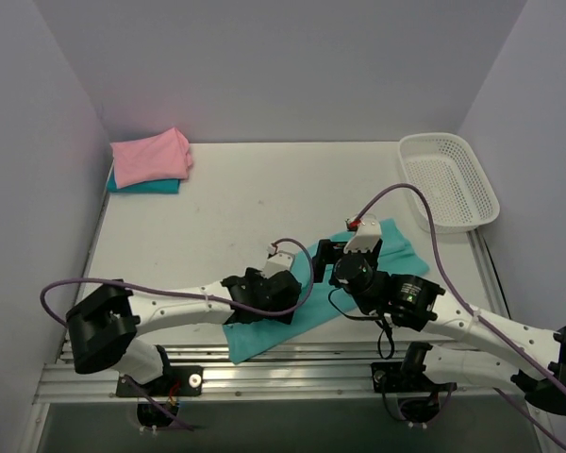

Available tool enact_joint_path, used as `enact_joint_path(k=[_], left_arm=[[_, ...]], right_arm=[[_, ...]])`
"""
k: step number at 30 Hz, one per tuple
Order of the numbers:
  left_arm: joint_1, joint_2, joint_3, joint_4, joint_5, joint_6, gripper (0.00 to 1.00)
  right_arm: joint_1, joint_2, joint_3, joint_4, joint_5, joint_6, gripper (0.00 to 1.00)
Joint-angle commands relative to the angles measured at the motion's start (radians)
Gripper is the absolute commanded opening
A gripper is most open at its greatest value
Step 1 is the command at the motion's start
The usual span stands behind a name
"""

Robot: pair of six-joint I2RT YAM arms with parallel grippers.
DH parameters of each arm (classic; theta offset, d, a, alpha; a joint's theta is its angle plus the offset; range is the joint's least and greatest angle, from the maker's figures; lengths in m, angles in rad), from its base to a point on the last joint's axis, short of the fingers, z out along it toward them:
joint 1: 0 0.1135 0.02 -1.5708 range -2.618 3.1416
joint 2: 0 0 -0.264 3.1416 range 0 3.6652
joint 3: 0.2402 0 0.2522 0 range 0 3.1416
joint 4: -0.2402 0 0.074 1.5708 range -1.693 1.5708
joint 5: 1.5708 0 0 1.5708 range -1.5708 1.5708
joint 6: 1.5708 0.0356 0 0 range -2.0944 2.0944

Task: Fold and stack the t-shirts
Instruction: Fold the tshirt

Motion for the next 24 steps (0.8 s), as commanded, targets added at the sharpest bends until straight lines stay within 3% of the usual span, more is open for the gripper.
enact_joint_path(k=[1,4,7,14,18,24], left_arm=[[-0.030,0.100,-0.017,0.089,-0.037,-0.008,0.94],[-0.057,0.186,-0.004,0.001,-0.283,-0.126,0.95],[-0.057,0.243,0.025,-0.049,-0.374,-0.193,0.96],[-0.058,0.186,0.037,-0.004,-0.339,-0.187,0.96],[-0.061,0.018,-0.033,0.040,-0.308,-0.190,0.97],[-0.064,-0.241,-0.180,0.100,-0.310,-0.141,0.98]], right_arm=[[0.008,0.028,0.004,0.046,0.032,-0.015,0.80],[0.008,0.029,-0.015,0.065,0.025,-0.012,0.79],[0.007,0.038,-0.037,0.101,0.020,-0.013,0.79],[0.007,0.134,-0.109,0.250,-0.054,0.004,0.75],[-0.003,0.237,-0.145,0.407,-0.086,0.014,0.60],[-0.012,0.369,-0.099,0.456,-0.141,0.047,0.33]])
